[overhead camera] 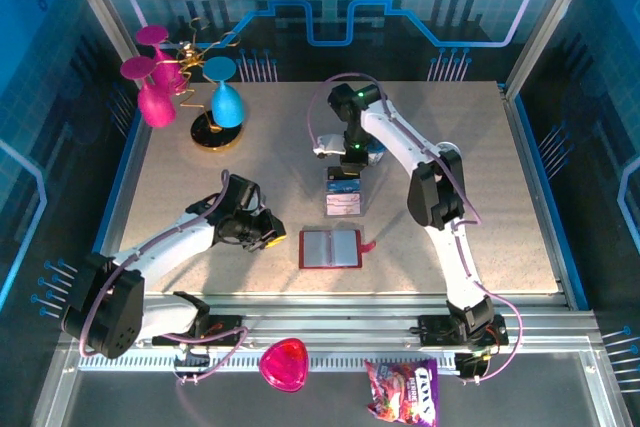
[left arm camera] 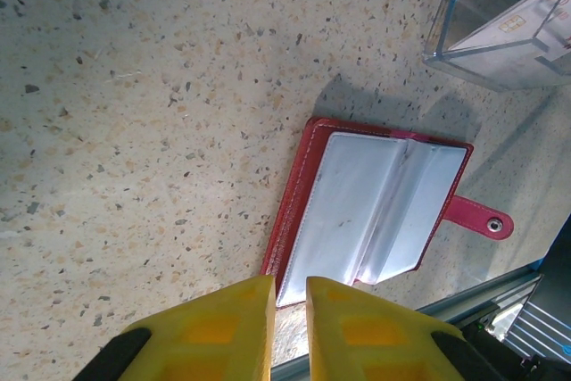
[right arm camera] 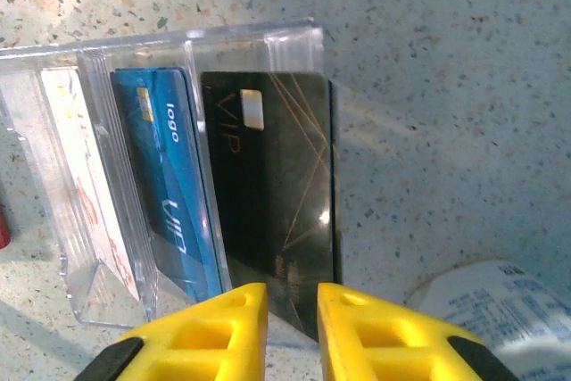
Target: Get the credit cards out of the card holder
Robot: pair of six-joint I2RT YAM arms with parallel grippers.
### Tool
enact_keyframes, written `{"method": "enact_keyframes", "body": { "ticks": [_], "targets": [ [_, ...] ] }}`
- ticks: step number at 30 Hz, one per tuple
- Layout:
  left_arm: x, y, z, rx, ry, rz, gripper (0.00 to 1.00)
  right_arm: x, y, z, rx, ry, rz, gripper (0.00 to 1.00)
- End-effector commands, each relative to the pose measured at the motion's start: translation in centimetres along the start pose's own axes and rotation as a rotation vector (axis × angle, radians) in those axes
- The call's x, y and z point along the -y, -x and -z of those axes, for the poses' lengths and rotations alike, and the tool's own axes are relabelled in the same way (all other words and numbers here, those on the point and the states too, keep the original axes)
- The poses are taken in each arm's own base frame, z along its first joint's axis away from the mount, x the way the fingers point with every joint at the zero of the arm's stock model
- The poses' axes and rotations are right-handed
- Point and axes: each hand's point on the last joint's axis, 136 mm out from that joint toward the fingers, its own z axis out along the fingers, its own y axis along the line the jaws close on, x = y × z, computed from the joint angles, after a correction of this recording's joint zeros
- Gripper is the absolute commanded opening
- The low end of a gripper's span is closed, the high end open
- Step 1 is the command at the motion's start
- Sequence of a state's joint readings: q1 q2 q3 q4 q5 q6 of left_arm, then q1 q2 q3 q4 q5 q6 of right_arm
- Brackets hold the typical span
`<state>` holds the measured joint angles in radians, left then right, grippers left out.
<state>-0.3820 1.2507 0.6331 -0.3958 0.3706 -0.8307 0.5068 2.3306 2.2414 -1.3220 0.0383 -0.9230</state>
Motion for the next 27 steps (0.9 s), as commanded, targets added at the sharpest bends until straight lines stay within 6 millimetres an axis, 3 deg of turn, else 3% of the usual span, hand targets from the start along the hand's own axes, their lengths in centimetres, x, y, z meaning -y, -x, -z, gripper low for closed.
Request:
{"method": "enact_keyframes", "body": {
  "ticks": [1,13,19,27],
  "targets": [
    [0.8,0.6,0.2,-0.001,-0.01,-0.015,0.17,1.0,-0.4,3.1,0.038,-0.105,-0.047,0.25],
    [1.3,1.1,-1.1,-0.017,-0.041,-0.016,0.23,-0.9,-1.6,5.0,0.13,-0.207,-0.187,0.41],
    [2.3,1.1,-1.6,-0.032,-0.093,-0.029,0.24,-3.6,-2.0,5.6,0.218,-0.198,-0.29,0.46],
    [4.0,-0.5,-3.4,-0.093,-0.106,-0.083,0.21,-7.8,-1.6,5.1,0.365,-0.135,-0.461,0.47]
  ]
}}
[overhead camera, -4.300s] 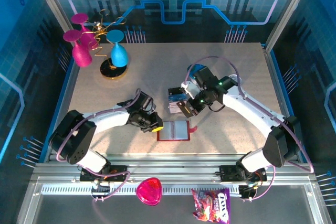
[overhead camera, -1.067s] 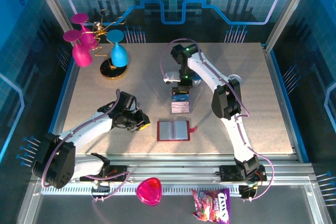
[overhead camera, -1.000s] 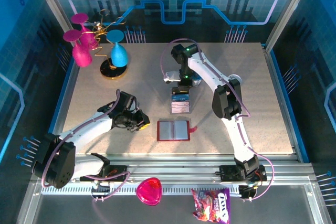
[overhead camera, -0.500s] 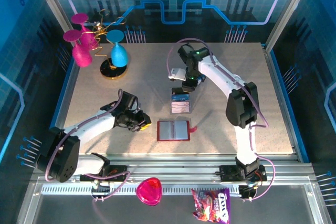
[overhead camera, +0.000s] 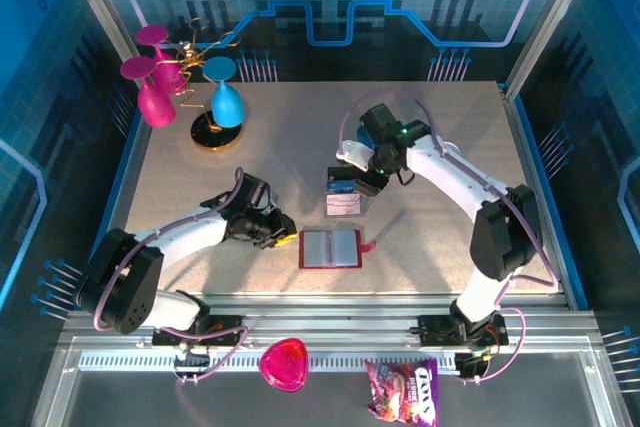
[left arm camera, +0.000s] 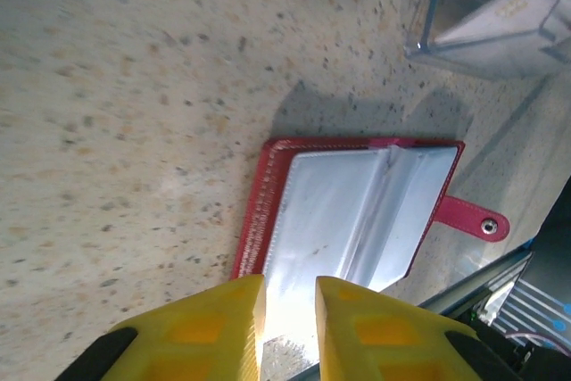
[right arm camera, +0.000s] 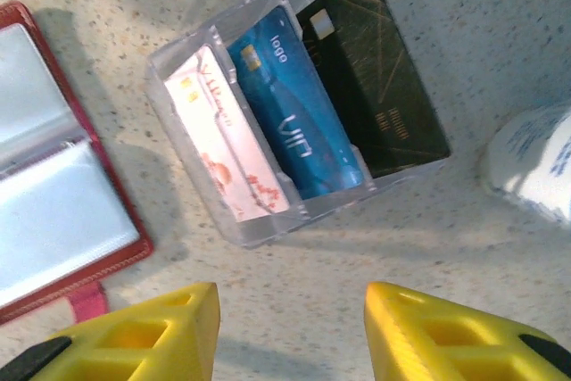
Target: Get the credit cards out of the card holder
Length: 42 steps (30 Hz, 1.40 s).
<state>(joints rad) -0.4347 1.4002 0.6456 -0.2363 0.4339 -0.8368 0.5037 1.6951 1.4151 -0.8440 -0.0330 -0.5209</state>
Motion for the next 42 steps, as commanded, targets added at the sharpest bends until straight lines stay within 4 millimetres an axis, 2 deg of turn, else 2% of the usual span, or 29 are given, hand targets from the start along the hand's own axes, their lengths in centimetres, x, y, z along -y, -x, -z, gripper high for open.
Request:
{"method": "enact_keyframes", "body": {
  "ticks": [1,4,11,20,34,42],
  "targets": [
    [2.6,-0.4,-0.8,-0.033,-0.053,-0.051,0.21,-1.5,0.9,0.6,0.109,0.028,-0.115,0.47],
    [2.9,-1.3,-1.8,-0.068,-0.029,-0.076,0.2,-2.3,-0.4,0.6,0.113,0.026,-0.149,0.47],
    [2.0,-2.6,-3.8,-0.127,0.051,-0.084,0.2,-3.0,-2.3,1.2,0.095,-0.001,-0.159,0.47],
    [1.8,-3.3,-5.3,-0.175,0.072,-0.081,0.19,-3.8,-3.0,1.2,0.1,0.019,-0.174,0.47],
    [3.0,-3.2,-6.0,-0.184,0.055,-0.09,0.2,-4.4,-3.9,0.6,0.089,0.027,-0.185,0.47],
    [1.4,-3.4,-6.6,-0.203,0.116,-0.073,0.2,-4.3,-4.1,0.6,0.087,0.022,-0.184,0.47]
  ]
}}
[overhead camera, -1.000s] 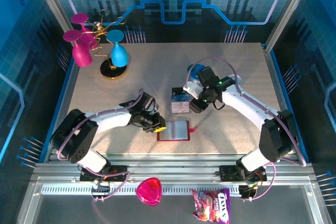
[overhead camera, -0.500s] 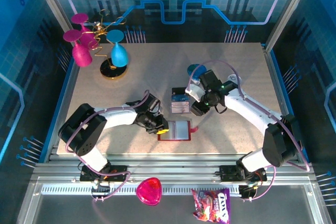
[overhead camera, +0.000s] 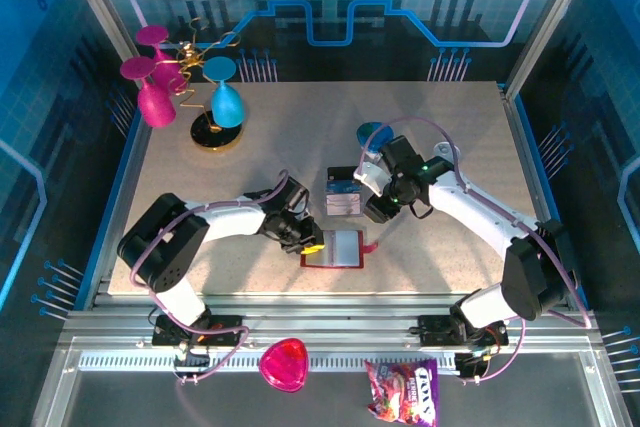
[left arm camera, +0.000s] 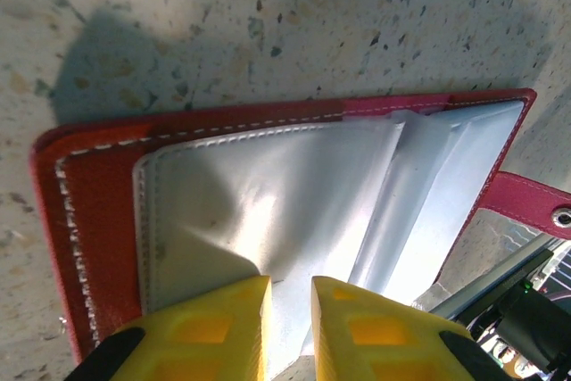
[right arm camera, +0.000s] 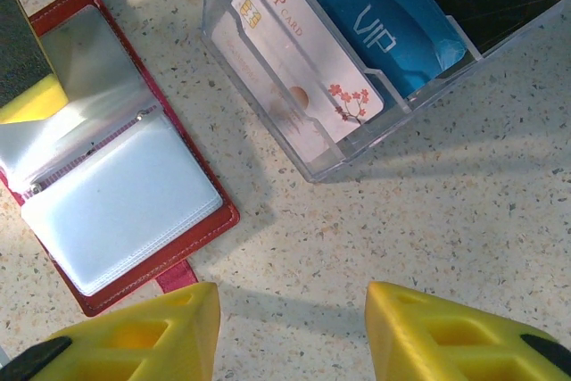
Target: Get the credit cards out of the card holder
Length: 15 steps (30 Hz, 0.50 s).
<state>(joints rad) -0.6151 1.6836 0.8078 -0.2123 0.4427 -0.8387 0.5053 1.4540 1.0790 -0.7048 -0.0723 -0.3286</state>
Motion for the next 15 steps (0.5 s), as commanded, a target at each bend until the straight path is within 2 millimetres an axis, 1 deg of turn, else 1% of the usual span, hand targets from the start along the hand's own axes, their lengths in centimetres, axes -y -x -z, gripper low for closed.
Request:
{"method": "enact_keyframes", "body": {
  "ticks": [1,4,7,9,12,15],
  "targets": [
    [-0.6,-0.5,-0.6,-0.037,0.037,0.022,0.2,-0.4,0.3,0.5,0.029,0.008,-0.002,0.47],
    [-0.6,-0.4,-0.5,-0.033,0.04,0.018,0.2,-0.2,0.3,0.6,0.036,0.003,-0.012,0.47],
    [0.1,-0.1,0.1,-0.016,0.036,0.004,0.2,0.1,0.4,0.9,0.054,-0.002,-0.03,0.47],
    [0.9,0.2,0.8,0.007,0.028,-0.014,0.2,0.4,0.4,1.1,0.071,-0.008,-0.047,0.47],
    [1.9,1.0,2.4,0.059,0.024,-0.047,0.2,1.2,0.3,1.5,0.097,-0.029,-0.085,0.47],
    [2.4,1.9,4.2,0.119,0.023,-0.073,0.21,2.4,0.0,1.9,0.128,-0.06,-0.138,0.49]
  ]
}}
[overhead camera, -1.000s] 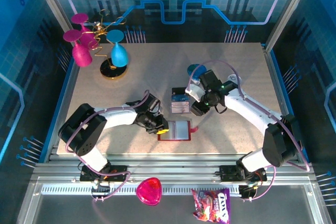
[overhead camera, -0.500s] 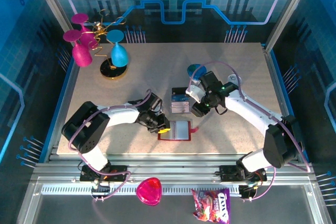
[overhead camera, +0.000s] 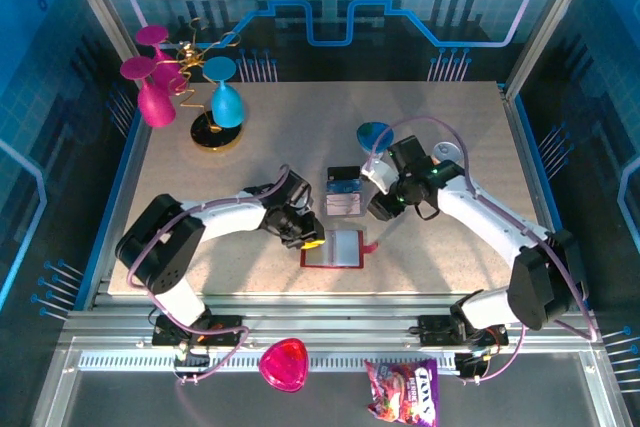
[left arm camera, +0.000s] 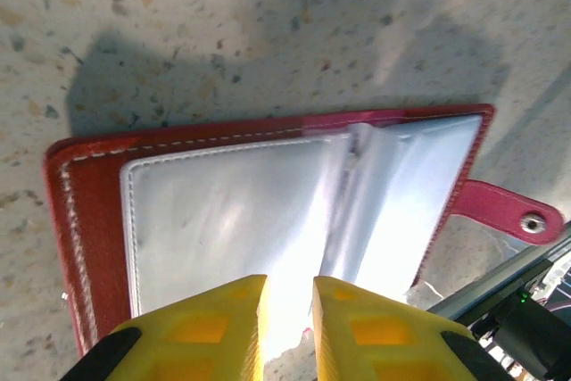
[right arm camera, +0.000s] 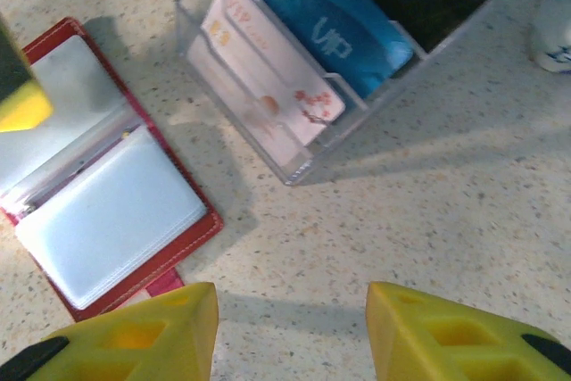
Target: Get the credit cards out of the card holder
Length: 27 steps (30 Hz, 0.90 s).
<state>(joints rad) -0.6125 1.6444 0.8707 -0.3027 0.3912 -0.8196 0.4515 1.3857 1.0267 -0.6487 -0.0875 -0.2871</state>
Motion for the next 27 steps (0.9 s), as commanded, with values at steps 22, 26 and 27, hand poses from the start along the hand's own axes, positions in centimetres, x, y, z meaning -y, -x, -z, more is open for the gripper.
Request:
{"method": "enact_keyframes", "body": {
  "ticks": [22,26,27],
  "targets": [
    [-10.3,11.8,14.1,0.564,0.24,-0.022,0.99,14.1,-5.1,0.2,0.359,-0.353,-0.537,1.0],
    [-13.7,13.2,15.9,0.655,0.398,-0.027,0.99,15.8,-5.3,-0.6,0.397,-0.404,-0.544,1.0],
    [-14.3,13.6,16.2,0.681,0.43,-0.028,0.99,16.1,-5.4,-0.8,0.404,-0.415,-0.541,1.0]
  ]
}}
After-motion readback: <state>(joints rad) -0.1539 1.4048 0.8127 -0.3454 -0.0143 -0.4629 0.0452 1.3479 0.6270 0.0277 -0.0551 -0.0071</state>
